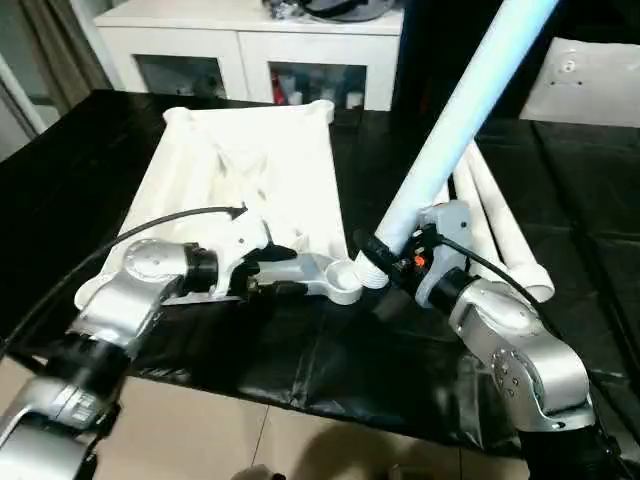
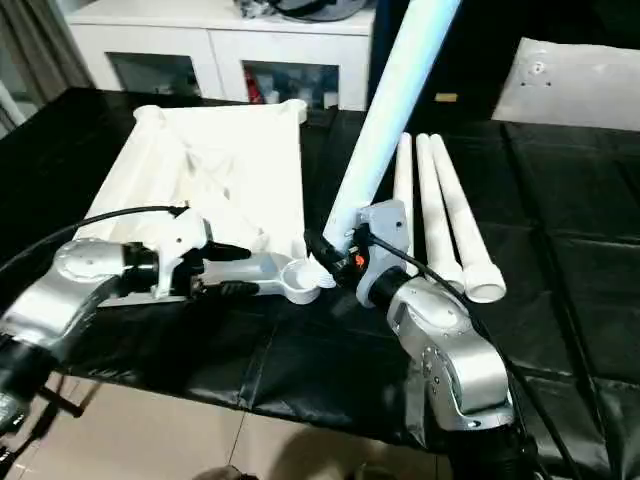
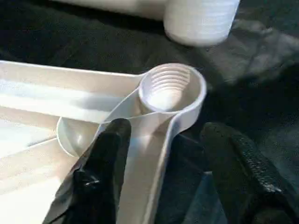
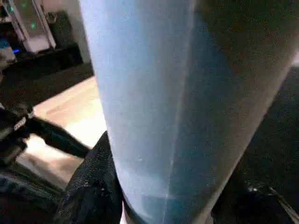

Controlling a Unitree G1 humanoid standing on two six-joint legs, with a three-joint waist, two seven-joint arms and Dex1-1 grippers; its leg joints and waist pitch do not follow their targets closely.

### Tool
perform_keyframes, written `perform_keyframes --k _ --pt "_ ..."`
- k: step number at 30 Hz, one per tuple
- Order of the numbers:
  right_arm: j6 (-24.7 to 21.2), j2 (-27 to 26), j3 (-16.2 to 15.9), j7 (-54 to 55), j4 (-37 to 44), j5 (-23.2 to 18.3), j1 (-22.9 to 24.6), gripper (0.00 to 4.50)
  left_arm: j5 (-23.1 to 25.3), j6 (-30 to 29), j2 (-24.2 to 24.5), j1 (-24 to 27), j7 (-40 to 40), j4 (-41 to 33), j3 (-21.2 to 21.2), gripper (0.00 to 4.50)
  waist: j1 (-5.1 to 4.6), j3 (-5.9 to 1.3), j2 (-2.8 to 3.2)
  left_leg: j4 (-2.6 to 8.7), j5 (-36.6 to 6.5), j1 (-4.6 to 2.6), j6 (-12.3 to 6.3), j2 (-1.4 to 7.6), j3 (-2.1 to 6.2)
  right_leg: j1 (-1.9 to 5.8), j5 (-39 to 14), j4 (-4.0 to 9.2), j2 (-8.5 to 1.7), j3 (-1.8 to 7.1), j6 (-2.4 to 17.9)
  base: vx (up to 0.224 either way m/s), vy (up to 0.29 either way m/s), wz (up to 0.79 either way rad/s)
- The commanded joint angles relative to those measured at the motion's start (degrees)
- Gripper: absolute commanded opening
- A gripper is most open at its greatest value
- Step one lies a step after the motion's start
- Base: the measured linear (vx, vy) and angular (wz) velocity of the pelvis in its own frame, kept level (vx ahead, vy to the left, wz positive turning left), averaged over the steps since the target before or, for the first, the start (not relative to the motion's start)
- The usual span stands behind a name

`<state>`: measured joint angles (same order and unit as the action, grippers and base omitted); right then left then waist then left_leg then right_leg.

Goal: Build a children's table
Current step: Pick table leg, then insert table leg to table base

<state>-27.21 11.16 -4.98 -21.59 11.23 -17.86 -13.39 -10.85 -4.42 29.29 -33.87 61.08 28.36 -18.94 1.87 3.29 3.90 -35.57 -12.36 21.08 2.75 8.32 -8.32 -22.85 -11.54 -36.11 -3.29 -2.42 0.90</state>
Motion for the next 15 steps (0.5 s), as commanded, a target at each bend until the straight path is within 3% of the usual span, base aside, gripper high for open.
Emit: perform_keyframes --k 1,4,14,15 --pt "-2.5 1.3 -1.0 -1.2 1.6 -0.2 0.0 1.91 2.2 1.9 -0.4 -1.4 1.0 4.2 -0.4 2.35 0.04 -3.94 0.38 4.52 -7.8 -0.23 1.14 3.49 1.06 3.73 -5.4 4.27 -4.72 3.06 12.5 0.000 0.000 0.00" --pt "-2.0 1.8 -1.6 -2.6 2.0 -0.1 0.6 1.91 3.3 3.1 -1.0 -2.2 1.8 7.6 -0.7 2.06 -0.06 -3.96 0.19 4.44 -7.4 0.00 0.43 3.52 1.10 3.93 -4.6 4.30 -4.86 3.10 12.7 0.000 0.000 0.00" --pt "-2.5 2.6 -2.3 -4.2 2.9 -1.0 1.6 1.91 6.5 7.5 -1.9 -5.1 3.7 17.9 -0.9 1.14 0.16 -3.87 0.21 4.54 -8.1 -0.22 -0.06 3.84 1.13 3.77 -4.8 4.41 -5.11 3.15 13.9 0.000 0.000 0.00" --pt "-2.4 2.7 -2.4 -4.8 2.9 -1.2 1.5 1.91 6.7 7.8 -2.0 -5.3 3.9 18.6 -0.8 1.14 0.14 -3.92 -0.08 4.52 -8.0 -0.20 -0.11 3.85 1.10 3.84 -4.7 4.42 -5.10 3.17 13.9 0.000 0.000 0.00"
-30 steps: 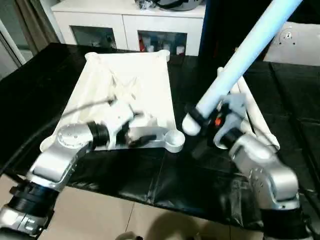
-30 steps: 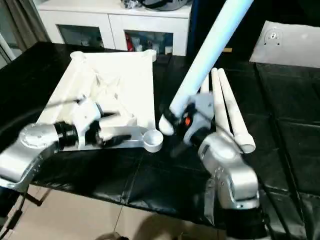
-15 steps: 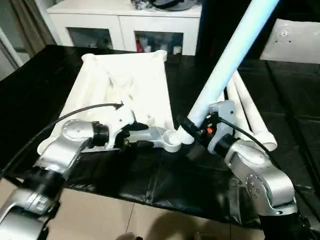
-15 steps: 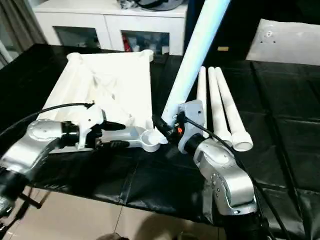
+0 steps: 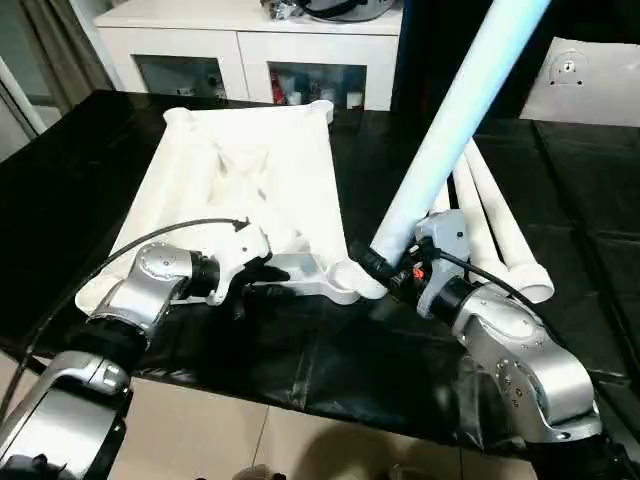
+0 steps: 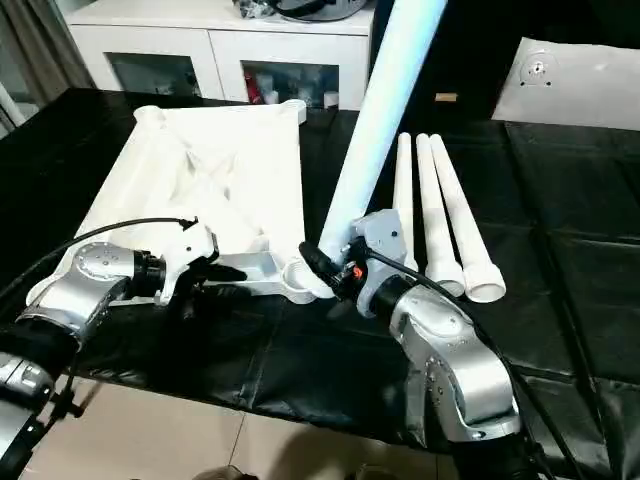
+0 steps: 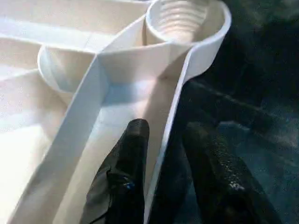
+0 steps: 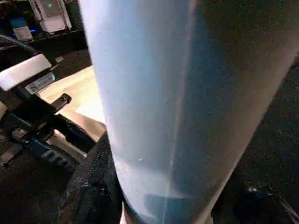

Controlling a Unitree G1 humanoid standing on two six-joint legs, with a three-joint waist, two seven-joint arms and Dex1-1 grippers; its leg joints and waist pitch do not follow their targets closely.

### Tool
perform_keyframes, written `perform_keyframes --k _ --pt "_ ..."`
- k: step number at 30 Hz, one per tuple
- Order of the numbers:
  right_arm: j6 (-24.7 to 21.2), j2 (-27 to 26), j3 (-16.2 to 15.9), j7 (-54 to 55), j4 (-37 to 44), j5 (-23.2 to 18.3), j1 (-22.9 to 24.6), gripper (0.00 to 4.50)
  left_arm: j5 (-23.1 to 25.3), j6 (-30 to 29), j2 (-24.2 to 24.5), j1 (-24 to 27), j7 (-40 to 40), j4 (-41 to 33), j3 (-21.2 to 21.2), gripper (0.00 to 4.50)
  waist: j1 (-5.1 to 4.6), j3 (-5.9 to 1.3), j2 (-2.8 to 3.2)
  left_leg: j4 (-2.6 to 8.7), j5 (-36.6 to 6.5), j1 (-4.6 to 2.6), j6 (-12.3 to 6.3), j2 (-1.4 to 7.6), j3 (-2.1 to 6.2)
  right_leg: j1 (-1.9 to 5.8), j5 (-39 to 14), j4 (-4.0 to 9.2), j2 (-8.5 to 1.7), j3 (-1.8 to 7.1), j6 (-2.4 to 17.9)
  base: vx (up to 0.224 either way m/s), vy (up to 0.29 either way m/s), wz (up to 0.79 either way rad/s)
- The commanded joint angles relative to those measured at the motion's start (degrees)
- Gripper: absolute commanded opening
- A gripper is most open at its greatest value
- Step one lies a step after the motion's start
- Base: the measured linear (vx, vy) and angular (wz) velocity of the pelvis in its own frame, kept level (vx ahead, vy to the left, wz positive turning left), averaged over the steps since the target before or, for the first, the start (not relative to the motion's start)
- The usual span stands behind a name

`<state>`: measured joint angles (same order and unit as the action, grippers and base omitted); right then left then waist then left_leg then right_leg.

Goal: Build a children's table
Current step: Insert table leg to table base

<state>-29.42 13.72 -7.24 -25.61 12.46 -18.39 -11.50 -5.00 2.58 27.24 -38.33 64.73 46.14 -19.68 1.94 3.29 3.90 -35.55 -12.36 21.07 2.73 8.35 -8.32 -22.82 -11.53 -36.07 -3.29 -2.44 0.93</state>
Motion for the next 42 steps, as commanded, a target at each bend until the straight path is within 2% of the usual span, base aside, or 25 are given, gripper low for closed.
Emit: perform_keyframes --k 1,10,17,18,19,20,21,23,24,25,28,29,30,34,35,36,42 --pt "0.1 0.4 -0.4 -1.4 1.6 -0.5 -0.5 1.91 1.3 1.4 -0.1 -1.2 0.0 2.1 0.0 1.12 0.09 -3.89 -0.14 4.53 -7.9 -0.18 -0.14 3.85 1.14 3.82 -4.8 4.30 -5.14 3.19 13.9 0.000 0.000 0.00" --pt "0.1 1.3 -1.3 -3.5 1.4 -0.6 -1.3 1.91 3.1 4.0 -1.3 -3.6 1.7 7.6 0.3 0.44 0.22 -3.86 -0.25 4.46 -7.3 -0.16 -0.71 3.84 1.10 3.83 -5.3 4.42 -5.31 3.18 14.0 0.000 0.000 0.00" --pt "0.1 2.4 -1.9 -5.6 0.6 -0.2 -2.6 1.91 4.3 4.6 -1.3 -3.9 4.5 8.2 -0.4 0.06 0.15 -3.86 -0.22 4.42 -6.9 -0.11 -1.14 3.92 1.08 3.91 -4.6 4.32 -5.37 3.18 14.6 0.000 0.000 0.00" --pt "0.5 3.0 -2.4 -6.1 0.1 0.7 -3.3 1.91 4.0 4.2 -1.1 -3.1 5.3 6.5 -0.3 0.06 0.16 -3.86 -0.14 4.42 -7.0 -0.15 -1.06 3.98 1.08 3.86 -4.7 4.35 -5.40 3.21 14.7 0.000 0.000 0.00" --pt "0.7 3.2 -2.5 -6.2 0.0 1.0 -3.5 1.91 3.9 4.1 -1.1 -2.8 5.5 6.0 -0.2 0.06 0.20 -3.90 0.23 4.41 -7.1 -0.24 -0.88 4.06 1.14 3.80 -4.6 4.23 -5.44 3.22 14.9 0.000 0.000 0.00" --pt "2.5 4.0 -3.4 -7.0 -1.2 2.5 -4.6 1.91 3.3 3.3 -0.9 -0.2 5.4 0.9 0.1 0.02 0.11 -3.89 0.01 4.43 -7.0 -0.16 -0.87 4.05 1.09 3.87 -3.8 4.26 -5.31 3.21 15.0 0.000 0.000 0.00" --pt "2.9 4.1 -3.7 -7.4 -1.7 2.7 -4.9 1.91 3.3 3.1 -0.9 0.9 4.4 -1.0 0.3 0.02 -0.16 -3.89 -0.02 4.60 -6.8 0.13 -0.64 4.37 1.30 4.06 -2.6 3.82 -5.56 3.15 15.5 0.000 0.000 0.00" --pt "2.7 4.2 -3.9 -7.8 -2.7 2.8 -5.3 1.91 2.6 3.2 -1.2 3.3 2.8 -4.7 0.9 0.00 -0.04 -3.90 0.13 4.31 -7.4 -0.17 -1.11 4.15 0.93 3.80 -3.3 4.14 -5.39 3.20 15.8 0.000 0.000 0.00" --pt "1.8 4.3 -4.1 -8.0 -3.0 2.5 -5.4 1.91 2.4 3.1 -1.2 4.7 2.3 -6.8 1.0 0.00 -0.09 -3.87 -0.72 4.42 -7.2 -0.02 -1.31 4.23 0.90 3.93 -3.4 4.16 -5.36 3.21 15.7 0.000 0.000 0.00" --pt "1.6 4.3 -4.1 -8.1 -3.1 2.4 -5.5 1.91 2.5 3.1 -1.2 5.0 2.3 -7.1 0.9 0.00 0.10 -3.89 -0.35 4.43 -7.1 -0.09 -1.37 4.32 1.01 3.91 -3.6 3.99 -5.44 3.20 15.7 0.000 0.000 0.00" --pt "1.1 3.5 -3.6 -7.5 -4.4 2.3 -6.1 1.91 2.1 4.8 -1.1 7.5 3.2 -10.0 1.1 0.00 0.06 -3.81 -0.45 4.43 -6.8 -0.13 -1.82 4.16 0.89 3.62 -4.9 4.22 -5.16 3.11 15.0 0.000 0.000 0.00" --pt "0.9 3.5 -3.7 -7.9 -4.8 2.0 -6.3 1.91 1.8 4.8 -1.1 8.2 3.4 -10.7 1.3 0.00 0.05 -3.79 -0.77 4.51 -7.3 -0.11 -1.74 4.17 0.88 3.67 -6.6 4.27 -5.29 3.16 14.6 0.000 0.000 0.00" --pt "0.7 3.5 -3.7 -8.2 -5.1 1.9 -6.4 1.91 1.7 4.6 -1.0 8.6 3.4 -11.3 1.4 0.00 0.05 -3.73 -0.83 4.52 -7.3 -0.10 -1.73 4.14 0.83 3.59 -7.1 4.34 -5.23 3.17 14.4 0.000 0.000 0.00" --pt "-0.1 4.0 -4.8 -10.1 -5.6 1.6 -6.6 1.91 0.6 1.3 -0.7 10.8 3.3 -15.9 2.3 0.00 0.07 -3.76 -0.59 4.44 -6.9 -0.16 -1.80 4.20 0.81 3.45 -7.2 4.32 -5.21 3.21 14.1 0.000 0.000 0.00" --pt "-0.4 4.0 -5.0 -10.2 -5.7 1.7 -6.6 1.91 0.6 0.7 -0.4 11.1 3.3 -16.7 2.2 0.00 0.01 -3.73 -1.37 4.50 -6.4 -0.02 -2.16 4.18 0.73 3.53 -6.5 4.32 -5.15 3.21 14.1 0.000 0.000 0.00" --pt "-0.2 4.1 -5.3 -10.1 -6.1 2.2 -6.5 1.91 0.8 0.5 0.0 11.5 3.6 -17.2 1.9 0.00 0.16 -3.79 -1.02 4.46 -5.6 -0.03 -2.37 4.16 0.81 3.49 -6.1 4.12 -5.18 3.15 14.1 0.000 0.000 0.00" --pt "-0.5 3.8 -5.9 -10.6 -8.8 2.9 -6.7 1.91 1.3 -0.9 0.8 12.1 3.8 -18.3 2.4 0.00 0.12 -3.69 -0.90 4.50 -6.8 -0.12 -1.97 4.09 0.76 3.28 -8.5 4.41 -5.14 3.16 13.7 0.000 0.000 0.00"
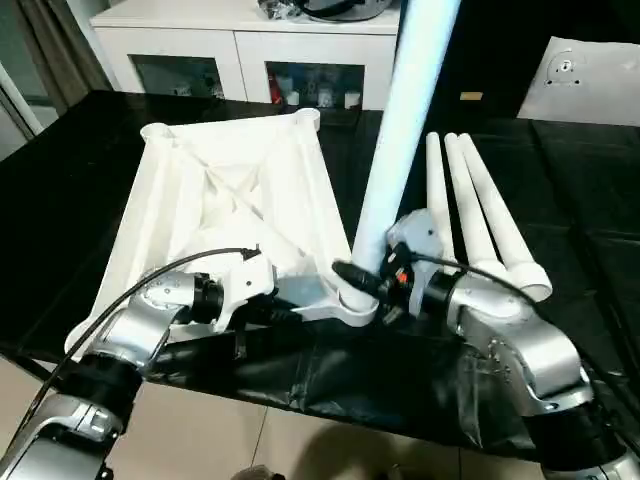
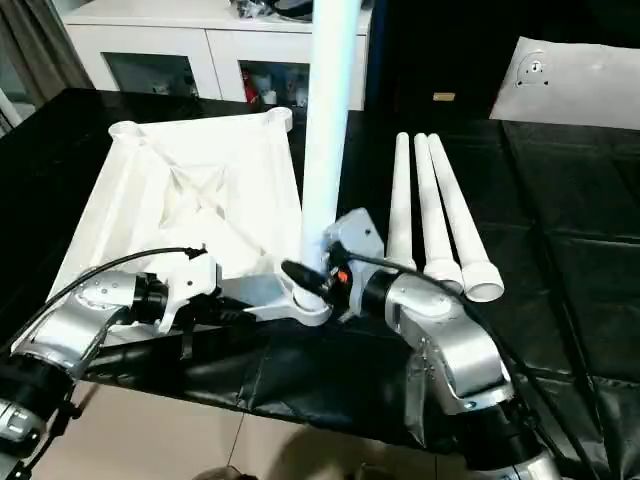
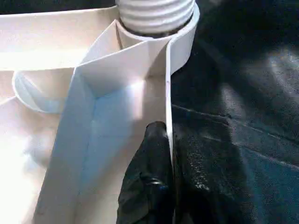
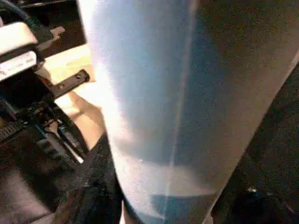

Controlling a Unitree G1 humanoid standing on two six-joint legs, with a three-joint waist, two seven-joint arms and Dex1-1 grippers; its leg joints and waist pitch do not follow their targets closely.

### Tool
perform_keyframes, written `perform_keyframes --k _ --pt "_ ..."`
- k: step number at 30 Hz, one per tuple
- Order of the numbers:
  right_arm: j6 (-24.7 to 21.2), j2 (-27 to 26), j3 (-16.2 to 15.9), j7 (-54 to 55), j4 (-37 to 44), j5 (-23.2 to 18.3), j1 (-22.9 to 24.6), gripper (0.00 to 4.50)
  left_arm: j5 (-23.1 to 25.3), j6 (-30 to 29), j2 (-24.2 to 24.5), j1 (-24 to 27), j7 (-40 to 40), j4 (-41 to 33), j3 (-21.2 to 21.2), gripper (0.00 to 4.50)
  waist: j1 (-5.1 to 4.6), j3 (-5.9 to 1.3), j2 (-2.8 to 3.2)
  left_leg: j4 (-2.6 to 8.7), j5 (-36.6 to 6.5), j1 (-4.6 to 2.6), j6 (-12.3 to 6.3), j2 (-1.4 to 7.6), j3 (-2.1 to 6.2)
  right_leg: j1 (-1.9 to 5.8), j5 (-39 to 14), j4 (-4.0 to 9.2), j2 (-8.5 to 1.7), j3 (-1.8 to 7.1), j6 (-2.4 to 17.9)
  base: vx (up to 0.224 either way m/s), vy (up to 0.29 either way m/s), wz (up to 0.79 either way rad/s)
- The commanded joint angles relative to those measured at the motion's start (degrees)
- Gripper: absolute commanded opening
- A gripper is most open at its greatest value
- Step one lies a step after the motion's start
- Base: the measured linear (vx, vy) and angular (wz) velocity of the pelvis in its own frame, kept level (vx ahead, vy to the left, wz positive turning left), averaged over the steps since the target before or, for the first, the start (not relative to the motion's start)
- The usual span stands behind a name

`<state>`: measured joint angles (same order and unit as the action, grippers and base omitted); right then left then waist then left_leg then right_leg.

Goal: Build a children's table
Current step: Insert table leg to table base

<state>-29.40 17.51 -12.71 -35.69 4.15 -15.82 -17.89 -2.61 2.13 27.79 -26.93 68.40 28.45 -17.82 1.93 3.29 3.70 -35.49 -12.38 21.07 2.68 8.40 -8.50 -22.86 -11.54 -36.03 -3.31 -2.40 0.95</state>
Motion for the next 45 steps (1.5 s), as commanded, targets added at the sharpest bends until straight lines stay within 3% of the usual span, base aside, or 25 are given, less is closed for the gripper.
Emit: perform_keyframes --k 1,13,14,15,16,18,19,22,23,24,26,27,29,35,39,42,45 --pt "-0.6 0.2 -0.6 -0.9 -0.6 0.3 -0.4 1.91 -1.1 -0.6 0.1 0.6 0.0 -0.6 0.9 0.00 0.16 -3.71 -0.78 4.41 -6.5 -0.05 -1.94 3.98 0.94 3.39 -8.2 4.32 -5.12 3.10 13.5 0.000 0.000 0.00" --pt "0.4 0.6 -2.8 -2.6 -5.4 2.4 -1.3 1.91 -2.0 -3.4 0.1 0.1 1.8 -2.0 1.2 0.00 -0.10 -3.70 -0.77 4.54 -7.6 -0.12 -1.59 4.03 1.02 3.33 -9.1 4.45 -5.09 3.08 13.6 0.000 0.000 0.00" --pt "0.4 0.4 -2.8 -2.7 -6.0 2.5 -1.4 1.91 -2.1 -3.6 0.0 0.2 2.1 -2.2 1.2 0.00 -0.03 -3.78 -0.49 4.46 -7.3 -0.15 -1.57 4.00 1.02 3.36 -8.1 4.39 -5.12 3.11 13.8 0.000 0.000 0.00" --pt "0.4 0.3 -2.8 -2.8 -6.3 2.5 -1.5 1.91 -2.1 -3.7 0.0 0.2 2.2 -2.3 1.2 0.00 -0.11 -3.77 -0.63 4.48 -7.4 -0.13 -1.61 4.01 0.99 3.33 -7.8 4.42 -5.08 3.11 13.9 0.000 0.000 0.00" --pt "0.4 0.0 -2.6 -3.1 -7.5 2.3 -1.8 1.91 -2.1 -3.9 0.0 0.2 2.7 -2.7 1.2 0.00 -0.09 -3.84 -0.33 4.46 -7.4 -0.16 -1.55 3.99 1.06 3.37 -7.3 4.29 -5.10 3.05 14.1 0.000 0.000 0.00" --pt "0.2 -0.4 -2.2 -3.5 -8.7 1.7 -2.0 1.91 -2.0 -3.9 0.0 0.2 2.9 -2.9 1.2 0.00 -0.19 -3.80 -0.44 4.46 -7.8 -0.10 -1.53 4.00 1.03 3.43 -6.8 4.35 -5.08 3.05 14.5 0.000 0.000 0.00" --pt "0.3 -0.5 -2.1 -3.7 -9.1 1.6 -2.0 1.91 -1.9 -4.0 0.0 0.1 2.9 -2.9 1.2 0.00 -0.14 -3.87 -0.22 4.42 -7.7 -0.11 -1.53 3.98 1.06 3.48 -6.5 4.26 -5.13 3.05 14.6 0.000 0.000 0.00" --pt "0.3 -1.2 -0.4 -3.9 -10.3 -0.1 -1.6 1.91 -1.6 -3.7 -0.1 -0.4 2.3 -2.3 1.5 0.00 -0.19 -3.78 -0.36 4.53 -8.7 -0.19 -1.48 4.02 1.07 3.48 -7.5 4.44 -5.17 3.06 14.8 0.000 0.000 0.00" --pt "0.0 -1.9 1.2 -3.6 -10.8 -1.5 -1.1 1.91 -1.6 -3.6 -0.2 -0.5 2.1 -2.1 1.6 0.00 -0.12 -3.77 0.04 4.52 -9.0 -0.22 -1.38 4.05 1.12 3.47 -7.8 4.46 -5.25 3.11 14.8 0.000 0.000 0.00" --pt "-0.2 -2.3 2.1 -3.5 -11.1 -2.4 -0.9 1.91 -1.6 -3.6 -0.2 -0.6 2.0 -2.0 1.7 0.00 -0.19 -3.79 -0.17 4.60 -9.3 -0.20 -1.23 4.08 1.11 3.47 -8.1 4.53 -5.15 3.07 14.7 0.000 0.000 0.00" --pt "0.2 -3.3 4.5 -3.0 -12.1 -4.2 0.3 1.91 -2.0 -3.7 -0.3 -0.7 1.7 -1.9 2.3 0.00 -0.15 -3.83 0.09 4.62 -9.3 -0.21 -1.03 4.10 1.20 3.47 -7.2 4.41 -5.16 3.02 14.9 0.000 0.000 0.00" --pt "0.5 -3.5 5.1 -3.2 -12.3 -4.6 0.8 1.91 -2.1 -3.8 -0.3 -0.7 1.7 -1.9 2.6 0.00 -0.12 -3.84 0.33 4.65 -9.6 -0.23 -1.00 4.11 1.23 3.46 -6.8 4.39 -5.18 3.02 15.2 0.000 0.000 0.00" --pt "1.3 -4.0 5.9 -3.3 -12.6 -5.1 1.8 1.91 -2.2 -3.8 -0.4 -0.8 1.6 -1.8 2.8 0.00 -0.11 -3.88 0.14 4.67 -9.4 -0.20 -0.98 4.09 1.20 3.54 -5.8 4.34 -5.13 2.96 15.4 0.000 0.000 0.00" --pt "5.3 -4.9 8.0 -3.2 -13.2 -5.7 5.8 1.91 -2.5 -3.5 -0.6 -1.3 0.8 -1.1 3.6 0.00 -0.01 -3.87 0.42 4.82 -10.4 -0.20 -0.81 4.10 1.25 3.58 -5.7 4.43 -5.14 2.92 15.4 0.000 0.000 0.00" --pt "9.2 -3.7 6.7 -3.0 -11.9 -3.0 7.7 1.90 -2.3 -3.4 -0.6 -1.5 0.7 -0.9 3.7 0.00 0.15 -3.78 0.34 4.86 -10.8 -0.23 -0.92 4.11 1.21 3.47 -7.3 4.62 -5.17 2.94 14.9 0.000 0.000 0.00" --pt "13.1 -1.0 3.3 -3.1 -9.4 2.1 9.0 1.90 -1.7 -2.7 -0.7 -1.9 0.1 -0.1 3.7 0.00 0.12 -3.73 0.35 4.92 -11.0 -0.26 -0.96 4.13 1.22 3.44 -8.1 4.71 -5.14 2.97 14.4 0.000 0.000 0.00" --pt "14.2 0.3 1.5 -3.5 -8.7 4.4 9.2 1.89 -1.3 -2.3 -0.6 -2.0 0.1 0.1 3.4 0.00 0.07 -3.69 0.20 4.88 -10.7 -0.13 -1.41 4.05 1.16 3.41 -8.4 4.78 -5.10 3.00 14.1 0.000 0.000 0.00"
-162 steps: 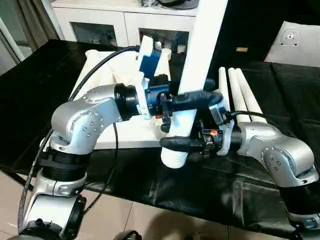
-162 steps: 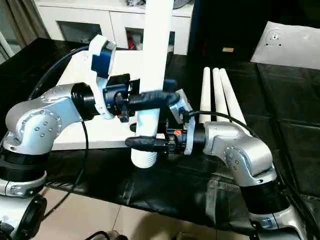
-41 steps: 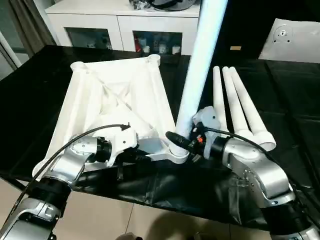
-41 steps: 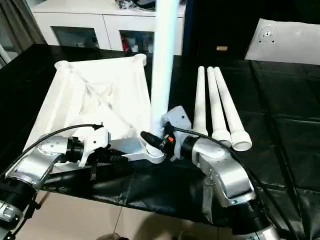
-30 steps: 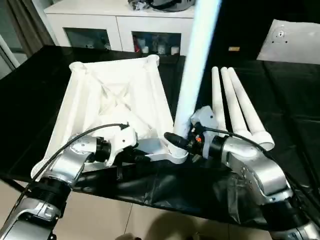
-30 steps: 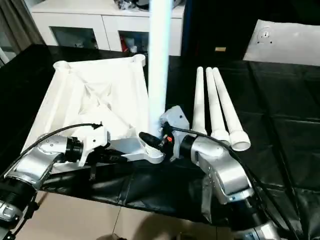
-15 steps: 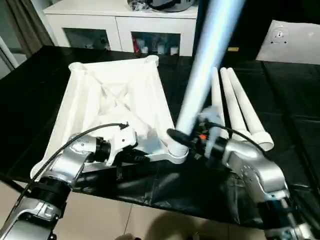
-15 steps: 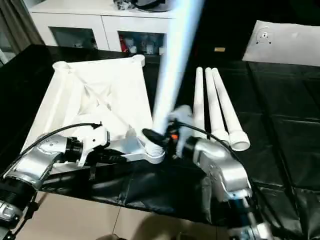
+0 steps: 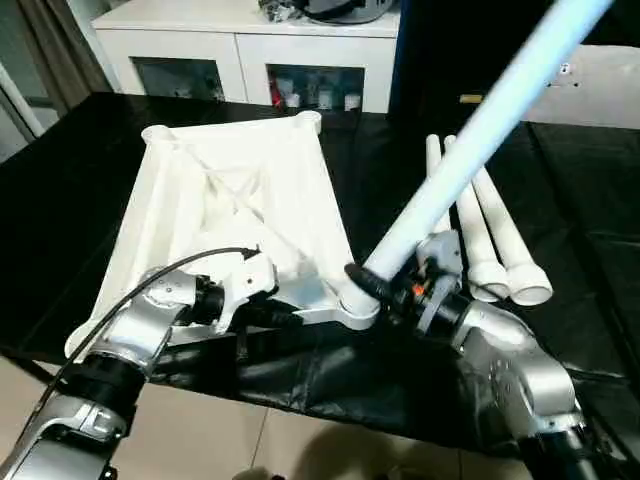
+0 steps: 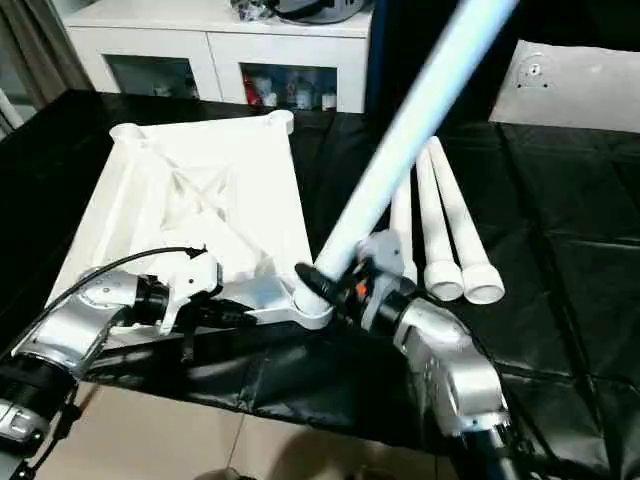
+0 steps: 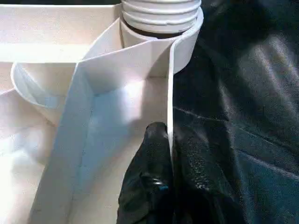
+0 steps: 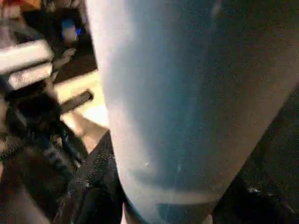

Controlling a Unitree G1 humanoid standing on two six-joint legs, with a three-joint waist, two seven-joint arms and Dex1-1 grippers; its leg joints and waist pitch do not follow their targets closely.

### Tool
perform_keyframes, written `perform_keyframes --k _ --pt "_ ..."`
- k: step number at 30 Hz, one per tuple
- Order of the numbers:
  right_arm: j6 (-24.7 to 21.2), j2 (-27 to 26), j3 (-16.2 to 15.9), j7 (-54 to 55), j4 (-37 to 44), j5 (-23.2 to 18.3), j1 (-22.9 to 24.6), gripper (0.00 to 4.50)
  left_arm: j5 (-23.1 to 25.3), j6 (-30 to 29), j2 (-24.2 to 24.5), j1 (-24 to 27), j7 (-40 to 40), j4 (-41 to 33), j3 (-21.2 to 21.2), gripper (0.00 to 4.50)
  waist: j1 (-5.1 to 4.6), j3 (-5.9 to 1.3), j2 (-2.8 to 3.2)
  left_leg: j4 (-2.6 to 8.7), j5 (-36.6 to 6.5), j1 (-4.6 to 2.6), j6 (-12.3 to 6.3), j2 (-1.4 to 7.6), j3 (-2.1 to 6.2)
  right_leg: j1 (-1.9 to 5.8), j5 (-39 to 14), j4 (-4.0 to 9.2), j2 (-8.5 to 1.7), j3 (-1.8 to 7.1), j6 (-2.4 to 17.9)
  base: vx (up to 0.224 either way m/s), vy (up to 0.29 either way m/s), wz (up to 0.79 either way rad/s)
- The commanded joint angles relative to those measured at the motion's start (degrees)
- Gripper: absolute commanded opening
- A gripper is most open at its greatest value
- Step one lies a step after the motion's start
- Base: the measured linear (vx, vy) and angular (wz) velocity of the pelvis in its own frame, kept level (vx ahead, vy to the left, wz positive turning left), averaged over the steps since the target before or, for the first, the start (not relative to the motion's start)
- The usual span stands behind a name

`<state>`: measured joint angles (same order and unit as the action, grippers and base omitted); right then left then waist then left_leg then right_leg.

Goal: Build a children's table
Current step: Insert table leg to table base, then rotate leg to tighten

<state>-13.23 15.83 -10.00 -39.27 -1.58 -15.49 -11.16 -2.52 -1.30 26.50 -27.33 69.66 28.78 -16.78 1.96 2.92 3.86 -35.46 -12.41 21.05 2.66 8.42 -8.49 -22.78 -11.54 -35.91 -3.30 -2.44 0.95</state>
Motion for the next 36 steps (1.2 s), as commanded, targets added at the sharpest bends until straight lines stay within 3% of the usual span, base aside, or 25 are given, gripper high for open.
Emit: perform_keyframes --k 1,8,14,20,21,23,26,32,36 --pt "-1.9 2.2 -1.6 -0.1 -2.9 4.5 2.5 1.89 -1.3 1.2 0.7 -1.7 -1.1 -0.2 2.3 0.00 0.04 -3.33 0.05 4.83 -10.7 -0.12 -1.42 4.02 1.17 3.36 -8.8 4.68 -5.16 3.04 14.0 0.000 0.000 0.00" --pt "0.2 4.0 -6.4 -2.8 -5.9 7.7 -0.1 1.89 -0.1 2.6 0.5 -1.8 -1.0 -0.1 1.5 0.00 -0.10 -3.26 -0.07 4.87 -11.3 -0.09 -2.09 4.11 1.21 3.28 -10.3 4.78 -5.13 3.05 13.9 0.000 0.000 0.00" --pt "-0.4 3.3 -9.0 -8.8 -10.6 6.6 -4.0 1.89 0.1 5.1 0.1 -3.4 1.3 1.7 0.4 0.00 -0.51 -2.48 -0.05 5.38 -16.9 -0.43 -0.99 4.20 1.44 2.78 -19.5 5.61 -5.22 3.13 12.3 0.000 0.000 0.00" --pt "-3.1 4.1 -12.9 -15.3 -12.0 6.4 -6.2 1.89 1.9 8.0 -0.4 -8.7 3.0 7.3 -0.9 0.00 -0.41 -2.21 -0.86 5.48 -14.8 -0.38 -1.85 4.19 1.29 2.81 -17.5 5.69 -5.20 3.29 12.5 0.000 0.000 0.00" --pt "-3.6 4.2 -13.5 -16.3 -12.2 6.6 -6.4 1.89 2.2 8.6 -0.5 -10.2 2.8 9.3 -0.6 0.00 -0.21 -2.28 -0.61 5.45 -14.4 -0.66 -1.81 4.37 1.26 2.69 -16.7 5.65 -5.38 3.36 12.8 0.000 0.000 0.00" --pt "-3.8 4.2 -13.6 -16.4 -12.0 6.6 -6.1 1.89 3.0 9.3 -0.1 -11.1 2.2 11.1 -0.6 0.00 -0.08 -2.20 -0.77 5.64 -14.4 -0.79 -1.58 4.50 1.19 2.87 -14.7 5.52 -5.37 3.26 13.6 0.000 0.000 0.00" --pt "-3.7 4.0 -13.5 -16.6 -11.7 6.8 -5.4 1.89 3.4 10.3 0.4 -11.8 1.5 13.4 0.0 0.00 -0.13 -2.10 -0.82 6.01 -15.8 -0.98 -1.28 4.43 1.18 3.10 -17.6 5.91 -5.48 3.08 12.8 0.000 0.000 0.00" --pt "-3.0 3.1 -13.1 -15.3 -11.2 6.9 -4.6 1.89 3.5 11.7 0.9 -12.4 0.9 15.8 0.4 0.00 -0.22 -2.25 -0.86 6.16 -13.6 -0.85 -1.55 4.60 1.04 3.21 -14.6 5.80 -5.51 3.16 13.5 0.000 0.000 0.00" --pt "-1.2 1.2 -11.4 -11.7 -12.3 7.6 -4.8 1.89 3.0 11.2 0.9 -12.2 0.2 16.0 1.5 0.00 -0.28 -1.93 -0.64 6.43 -16.8 -1.10 -0.45 4.60 1.09 2.86 -19.9 6.29 -5.63 3.25 12.7 0.000 0.000 0.00"
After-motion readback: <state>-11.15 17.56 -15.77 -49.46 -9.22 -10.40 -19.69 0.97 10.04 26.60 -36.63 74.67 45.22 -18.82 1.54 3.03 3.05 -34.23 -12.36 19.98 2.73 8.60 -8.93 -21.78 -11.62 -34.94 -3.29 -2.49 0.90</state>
